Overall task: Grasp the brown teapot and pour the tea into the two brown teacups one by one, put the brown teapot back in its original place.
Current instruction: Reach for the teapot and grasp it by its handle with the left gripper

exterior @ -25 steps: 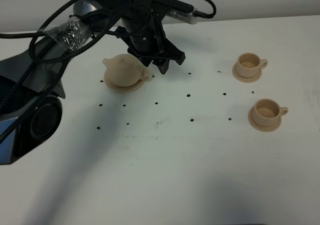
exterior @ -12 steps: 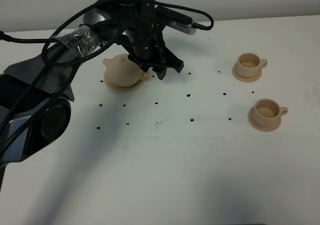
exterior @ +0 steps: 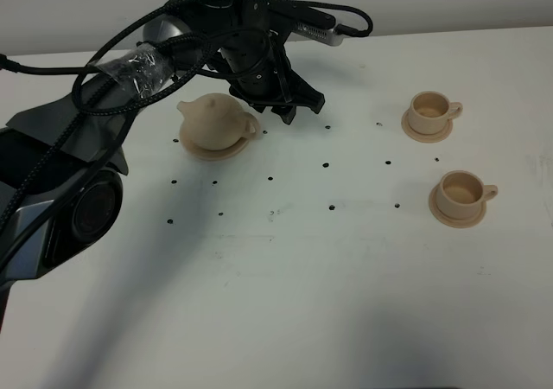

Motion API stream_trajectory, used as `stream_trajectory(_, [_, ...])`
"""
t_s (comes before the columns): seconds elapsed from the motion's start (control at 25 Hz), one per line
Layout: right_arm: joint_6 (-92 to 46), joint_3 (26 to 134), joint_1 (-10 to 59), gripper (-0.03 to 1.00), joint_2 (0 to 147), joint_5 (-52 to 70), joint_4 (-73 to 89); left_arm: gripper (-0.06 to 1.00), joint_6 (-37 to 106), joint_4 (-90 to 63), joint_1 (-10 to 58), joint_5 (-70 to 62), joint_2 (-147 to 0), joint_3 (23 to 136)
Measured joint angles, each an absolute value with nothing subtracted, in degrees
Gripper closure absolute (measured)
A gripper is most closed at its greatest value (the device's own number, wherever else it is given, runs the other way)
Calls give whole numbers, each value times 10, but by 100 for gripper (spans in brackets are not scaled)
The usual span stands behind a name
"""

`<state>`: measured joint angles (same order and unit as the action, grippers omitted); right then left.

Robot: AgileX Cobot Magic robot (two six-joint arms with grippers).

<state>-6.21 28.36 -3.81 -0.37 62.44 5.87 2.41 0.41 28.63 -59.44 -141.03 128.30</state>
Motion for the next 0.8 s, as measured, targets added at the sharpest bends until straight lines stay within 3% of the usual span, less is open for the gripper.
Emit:
stream_trajectory(0.36, [-62, 284, -38, 55, -4, 624, 59, 48, 22, 0, 282, -594, -1433, 1284])
stream_trajectory(0.8, [-62, 284, -38, 55, -4, 624, 59, 49, 44, 7, 270, -681, -1434, 1289])
